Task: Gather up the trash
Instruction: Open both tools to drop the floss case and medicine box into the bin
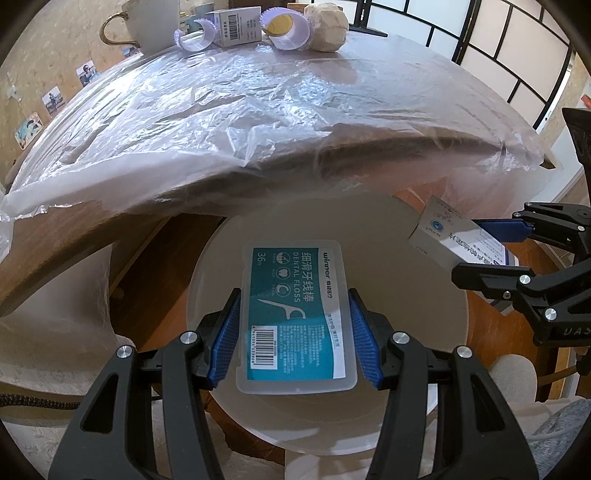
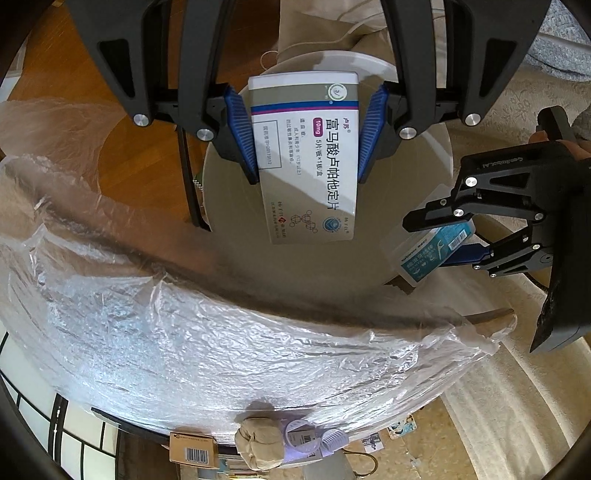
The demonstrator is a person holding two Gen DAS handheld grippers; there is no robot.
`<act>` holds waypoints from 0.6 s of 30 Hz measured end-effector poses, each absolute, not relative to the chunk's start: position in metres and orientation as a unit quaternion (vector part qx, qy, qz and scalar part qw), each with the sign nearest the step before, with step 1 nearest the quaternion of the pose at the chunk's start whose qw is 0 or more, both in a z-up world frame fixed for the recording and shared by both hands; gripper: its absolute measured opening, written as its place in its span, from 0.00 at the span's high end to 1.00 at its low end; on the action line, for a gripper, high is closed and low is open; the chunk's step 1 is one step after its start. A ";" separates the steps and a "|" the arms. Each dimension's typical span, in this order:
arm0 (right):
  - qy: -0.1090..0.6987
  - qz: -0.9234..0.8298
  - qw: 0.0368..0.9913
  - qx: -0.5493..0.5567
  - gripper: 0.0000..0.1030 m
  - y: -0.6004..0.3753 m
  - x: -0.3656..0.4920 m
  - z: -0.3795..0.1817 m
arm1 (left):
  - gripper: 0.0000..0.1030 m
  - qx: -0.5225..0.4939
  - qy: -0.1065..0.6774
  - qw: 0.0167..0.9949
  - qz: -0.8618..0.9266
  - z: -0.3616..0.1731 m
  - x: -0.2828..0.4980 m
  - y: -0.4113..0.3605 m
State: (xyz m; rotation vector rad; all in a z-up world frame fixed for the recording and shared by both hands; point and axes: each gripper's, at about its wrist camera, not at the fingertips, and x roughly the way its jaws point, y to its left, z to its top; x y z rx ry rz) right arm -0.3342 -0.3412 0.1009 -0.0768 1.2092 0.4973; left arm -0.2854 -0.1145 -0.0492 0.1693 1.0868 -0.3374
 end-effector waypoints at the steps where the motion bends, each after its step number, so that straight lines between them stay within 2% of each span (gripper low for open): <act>1: 0.563 0.231 0.793 -0.036 0.51 -0.341 -0.335 0.101 | 0.46 0.081 0.514 0.839 -0.159 -0.050 -0.285 -0.115; 8: 0.558 0.227 0.797 -0.044 0.50 -0.340 -0.341 0.102 | 0.45 0.072 0.513 0.838 -0.172 -0.050 -0.284 -0.114; 9: 0.552 0.226 0.801 -0.054 0.46 -0.338 -0.343 0.105 | 0.45 0.067 0.513 0.837 -0.179 -0.049 -0.283 -0.113; 10: 0.547 0.222 0.805 -0.062 0.37 -0.337 -0.344 0.107 | 0.38 0.065 0.514 0.836 -0.184 -0.048 -0.282 -0.112; 11: 0.541 0.216 0.810 -0.065 0.20 -0.337 -0.345 0.110 | 0.23 0.063 0.513 0.836 -0.183 -0.047 -0.282 -0.112; 12: 0.534 0.213 0.816 -0.064 0.17 -0.338 -0.347 0.114 | 0.19 0.060 0.508 0.841 -0.177 -0.044 -0.281 -0.110; 18: 0.503 0.194 0.840 -0.065 0.17 -0.347 -0.350 0.140 | 0.18 0.029 0.485 0.858 -0.165 -0.022 -0.282 -0.094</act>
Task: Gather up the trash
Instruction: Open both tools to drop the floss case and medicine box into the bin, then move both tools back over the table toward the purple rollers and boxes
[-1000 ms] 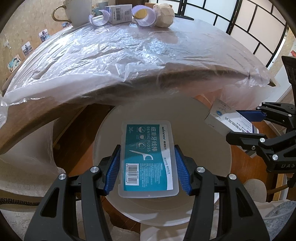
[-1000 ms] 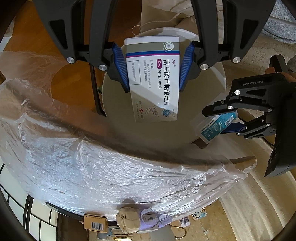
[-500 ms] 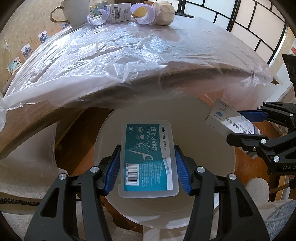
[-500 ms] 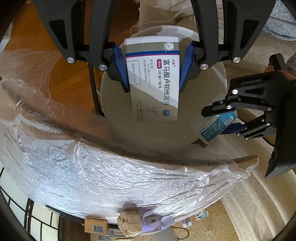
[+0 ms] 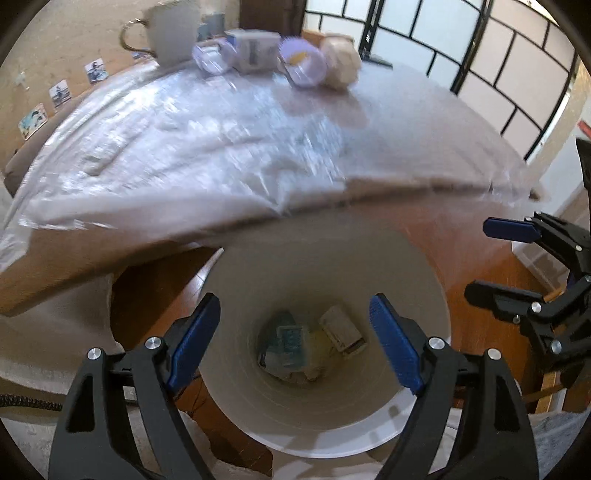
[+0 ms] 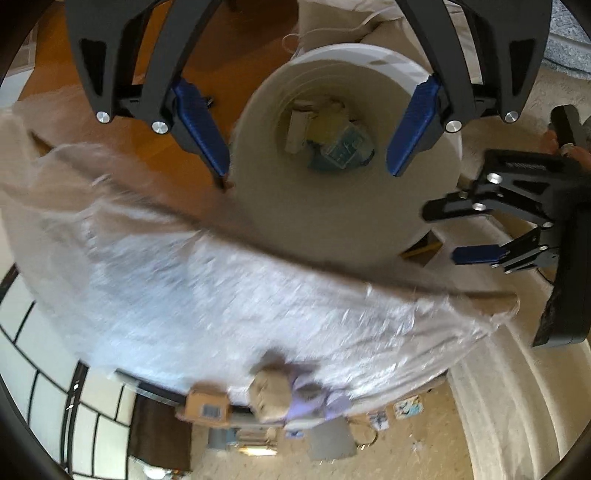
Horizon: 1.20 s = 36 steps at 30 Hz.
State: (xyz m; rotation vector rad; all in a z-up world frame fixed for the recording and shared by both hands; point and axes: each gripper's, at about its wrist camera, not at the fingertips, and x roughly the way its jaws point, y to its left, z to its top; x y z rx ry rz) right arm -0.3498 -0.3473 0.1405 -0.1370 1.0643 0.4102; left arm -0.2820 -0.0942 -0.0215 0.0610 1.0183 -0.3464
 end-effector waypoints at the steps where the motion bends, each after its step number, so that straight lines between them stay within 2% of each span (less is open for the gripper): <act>1: 0.497 0.190 0.844 -0.065 0.17 -0.350 -0.350 0.146 | 0.18 0.025 0.481 0.861 -0.165 -0.016 -0.282 -0.092; 4: 0.458 0.175 0.870 -0.058 0.14 -0.361 -0.349 0.178 | 0.18 0.011 0.458 0.873 -0.168 0.013 -0.285 -0.084; 6: 0.423 0.163 0.890 -0.057 0.05 -0.370 -0.343 0.202 | 0.18 0.006 0.420 0.892 -0.169 0.045 -0.288 -0.079; 7: 0.405 0.156 0.899 -0.057 0.04 -0.373 -0.342 0.214 | 0.13 0.006 0.402 0.900 -0.168 0.057 -0.290 -0.077; 8: 0.379 0.144 0.912 -0.058 0.04 -0.378 -0.338 0.231 | 0.05 0.003 0.376 0.912 -0.165 0.075 -0.290 -0.073; 9: 0.358 0.132 0.923 -0.057 0.04 -0.384 -0.332 0.246 | 0.03 -0.001 0.349 0.923 -0.162 0.092 -0.288 -0.069; 11: 0.328 0.118 0.936 -0.045 0.04 -0.394 -0.317 0.270 | 0.02 -0.007 0.315 0.936 -0.156 0.116 -0.277 -0.065; 15: 0.301 0.104 0.948 -0.008 0.04 -0.410 -0.279 0.296 | 0.02 -0.013 0.305 0.944 -0.128 0.134 -0.236 -0.059; 24: 0.329 0.091 0.940 0.001 0.04 -0.399 -0.203 0.281 | 0.02 -0.028 0.347 0.932 -0.103 0.111 -0.163 -0.042; 36: 0.372 0.076 0.925 0.013 0.04 -0.380 -0.114 0.246 | 0.02 -0.022 0.338 0.924 -0.175 0.111 -0.110 -0.076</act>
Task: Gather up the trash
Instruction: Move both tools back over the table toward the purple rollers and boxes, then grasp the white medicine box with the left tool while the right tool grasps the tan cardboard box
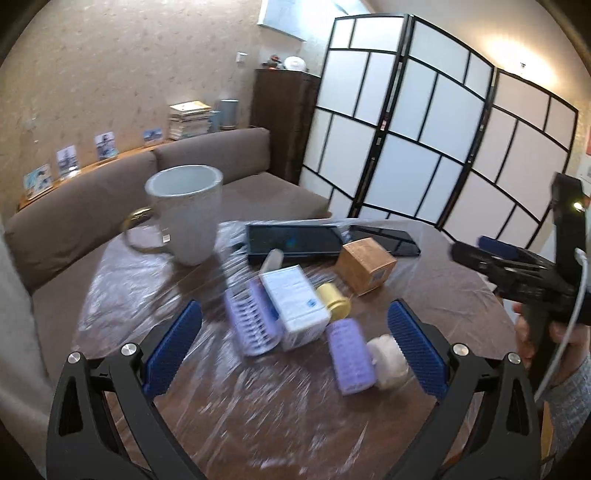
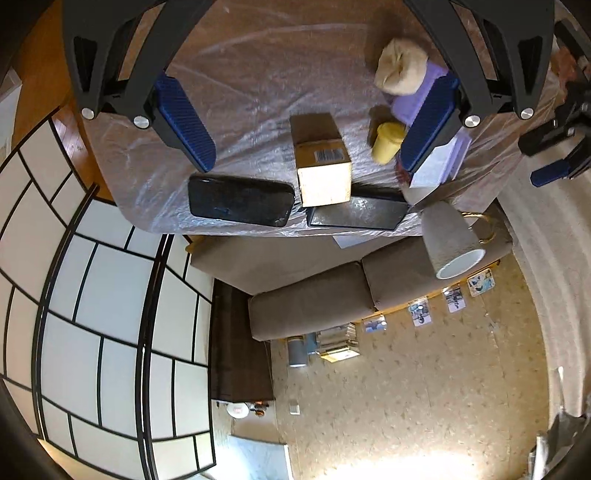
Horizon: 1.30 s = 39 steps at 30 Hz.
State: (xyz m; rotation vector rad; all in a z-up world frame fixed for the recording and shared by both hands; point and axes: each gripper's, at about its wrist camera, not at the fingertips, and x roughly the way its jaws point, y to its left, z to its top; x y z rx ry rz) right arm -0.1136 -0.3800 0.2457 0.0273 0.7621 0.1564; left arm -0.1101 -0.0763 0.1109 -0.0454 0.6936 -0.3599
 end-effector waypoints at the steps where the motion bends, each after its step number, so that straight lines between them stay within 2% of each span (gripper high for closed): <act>1: 0.378 0.074 0.923 0.018 0.04 -0.380 -0.104 0.240 | 0.03 -0.022 0.341 0.922 -0.180 0.108 -0.104 -0.081; 5: 0.395 0.079 0.914 0.037 0.04 -0.377 -0.081 0.224 | 0.16 -0.026 0.360 0.912 -0.193 0.093 -0.080 -0.096; 8: 0.401 0.085 0.911 0.041 0.05 -0.375 -0.068 0.215 | 0.20 -0.023 0.372 0.909 -0.189 0.082 -0.066 -0.103; 10: 0.409 0.091 0.907 0.040 0.09 -0.373 -0.060 0.207 | 0.23 -0.028 0.381 0.905 -0.189 0.077 -0.059 -0.104; 12: 0.417 0.098 0.903 0.039 0.18 -0.372 -0.054 0.200 | 0.26 -0.026 0.389 0.902 -0.185 0.070 -0.053 -0.107; 14: 0.426 0.102 0.898 0.035 0.23 -0.369 -0.048 0.193 | 0.34 -0.021 0.397 0.899 -0.183 0.065 -0.048 -0.111; 26: 0.445 0.118 0.887 0.019 0.23 -0.354 -0.026 0.169 | 0.35 -0.024 0.419 0.891 -0.174 0.049 -0.033 -0.111; 29: 0.450 0.115 0.885 0.013 0.23 -0.350 -0.022 0.162 | 0.44 -0.019 0.425 0.889 -0.170 0.045 -0.029 -0.113; 37: 0.466 0.108 0.878 0.008 0.23 -0.349 -0.012 0.148 | 0.47 0.001 0.428 0.888 -0.167 0.039 -0.019 -0.118; 38: 0.467 0.109 0.878 0.006 0.25 -0.348 -0.011 0.146 | 0.49 0.008 0.429 0.888 -0.167 0.039 -0.019 -0.119; 39: 0.468 0.110 0.877 0.006 0.35 -0.347 -0.011 0.145 | 0.50 0.014 0.432 0.887 -0.166 0.037 -0.018 -0.120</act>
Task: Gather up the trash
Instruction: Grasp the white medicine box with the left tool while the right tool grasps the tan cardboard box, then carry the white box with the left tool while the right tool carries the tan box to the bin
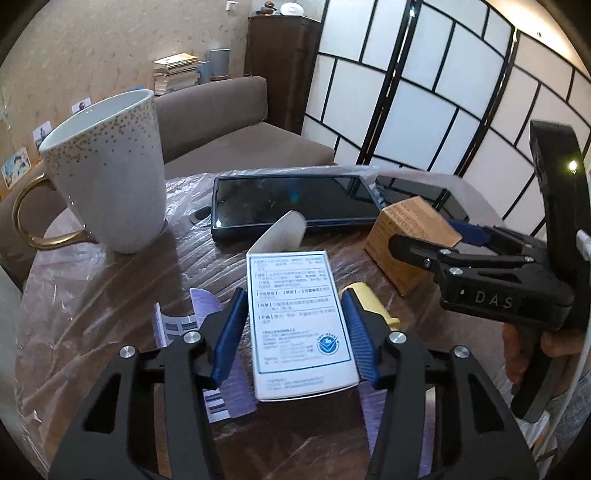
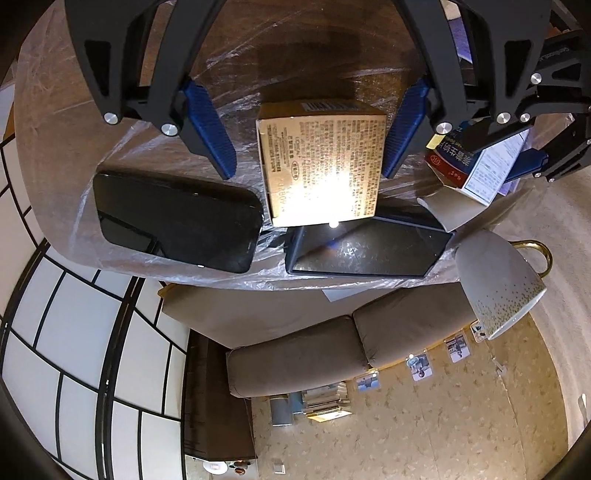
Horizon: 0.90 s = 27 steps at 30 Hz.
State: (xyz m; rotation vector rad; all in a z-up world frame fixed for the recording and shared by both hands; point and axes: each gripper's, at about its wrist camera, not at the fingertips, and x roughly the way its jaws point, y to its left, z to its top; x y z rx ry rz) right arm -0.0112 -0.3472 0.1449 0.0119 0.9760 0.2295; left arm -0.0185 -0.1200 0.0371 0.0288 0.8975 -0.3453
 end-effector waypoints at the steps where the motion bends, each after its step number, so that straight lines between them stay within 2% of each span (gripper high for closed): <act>1: 0.471 0.114 0.875 0.005 0.40 -0.347 -0.011 0.144 | 0.53 0.016 0.434 0.885 -0.166 0.036 -0.018 -0.120; 4: 0.471 0.114 0.875 0.006 0.43 -0.347 -0.011 0.143 | 0.53 0.017 0.432 0.886 -0.169 0.037 -0.019 -0.118; 15: 0.454 0.126 0.881 0.045 0.44 -0.365 -0.041 0.165 | 0.54 -0.018 0.397 0.896 -0.199 0.062 -0.041 -0.099; 27: 0.456 0.126 0.880 0.048 0.44 -0.378 -0.089 0.178 | 0.54 -0.043 0.401 0.892 -0.204 0.071 -0.071 -0.080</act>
